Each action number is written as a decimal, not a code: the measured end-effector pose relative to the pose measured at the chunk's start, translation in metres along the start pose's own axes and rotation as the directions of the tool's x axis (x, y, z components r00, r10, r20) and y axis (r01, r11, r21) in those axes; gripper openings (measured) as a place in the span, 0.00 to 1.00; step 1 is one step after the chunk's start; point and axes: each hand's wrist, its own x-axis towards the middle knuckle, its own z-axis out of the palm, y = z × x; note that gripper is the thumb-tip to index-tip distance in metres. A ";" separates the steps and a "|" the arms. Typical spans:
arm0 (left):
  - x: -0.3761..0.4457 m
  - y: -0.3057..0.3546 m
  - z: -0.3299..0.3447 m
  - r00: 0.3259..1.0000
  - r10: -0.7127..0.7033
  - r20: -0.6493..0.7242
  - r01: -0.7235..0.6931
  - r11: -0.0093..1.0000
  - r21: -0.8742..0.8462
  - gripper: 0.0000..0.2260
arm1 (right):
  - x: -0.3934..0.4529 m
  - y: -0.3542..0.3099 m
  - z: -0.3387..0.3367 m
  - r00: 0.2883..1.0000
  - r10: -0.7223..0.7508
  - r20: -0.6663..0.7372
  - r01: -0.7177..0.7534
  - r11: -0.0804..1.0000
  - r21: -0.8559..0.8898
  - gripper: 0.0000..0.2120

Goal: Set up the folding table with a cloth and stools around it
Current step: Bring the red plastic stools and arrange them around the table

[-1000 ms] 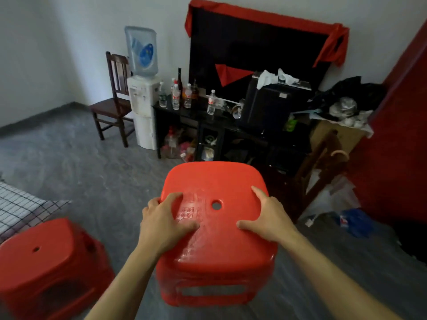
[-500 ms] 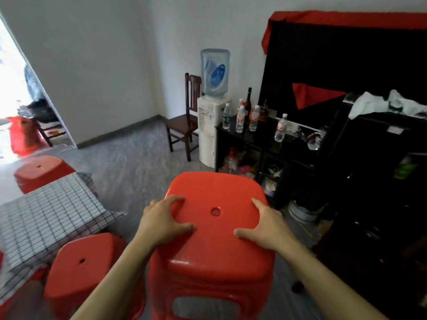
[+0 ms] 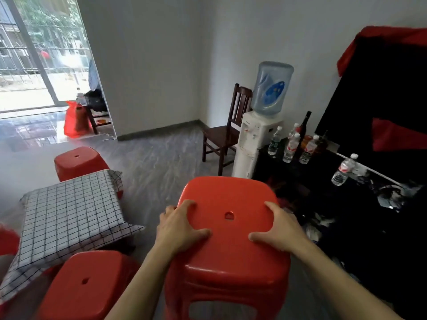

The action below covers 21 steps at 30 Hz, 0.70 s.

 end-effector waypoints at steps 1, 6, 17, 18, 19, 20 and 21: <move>0.019 -0.005 -0.002 1.000 -0.005 0.008 0.005 1.000 -0.004 0.43 | 0.017 -0.010 -0.001 1.000 0.002 0.005 -0.002 1.000 -0.015 0.54; 0.107 -0.016 -0.023 0.999 -0.028 0.018 0.029 0.998 -0.049 0.41 | 0.104 -0.055 -0.011 1.000 0.009 -0.007 -0.009 1.000 -0.027 0.52; 0.278 -0.026 -0.038 0.998 -0.063 -0.013 0.062 0.998 -0.030 0.40 | 0.286 -0.102 -0.006 1.000 -0.029 -0.005 0.029 1.000 -0.008 0.49; 0.296 -0.027 -0.036 0.997 -0.076 -0.013 0.076 0.997 -0.024 0.40 | 0.307 -0.104 -0.004 0.999 -0.043 -0.002 0.043 0.999 -0.011 0.49; 0.314 -0.028 -0.034 0.996 -0.090 -0.011 0.090 0.996 -0.015 0.40 | 0.329 -0.105 -0.003 0.999 -0.054 0.005 0.054 0.998 -0.012 0.49; 0.332 -0.028 -0.033 0.994 -0.104 -0.012 0.104 0.995 -0.005 0.40 | 0.350 -0.107 0.000 0.998 -0.065 0.011 0.065 0.998 -0.012 0.48; 0.350 -0.029 -0.033 0.992 -0.125 -0.017 0.125 0.992 0.002 0.40 | 0.372 -0.110 0.002 0.997 -0.080 0.014 0.080 0.997 -0.007 0.48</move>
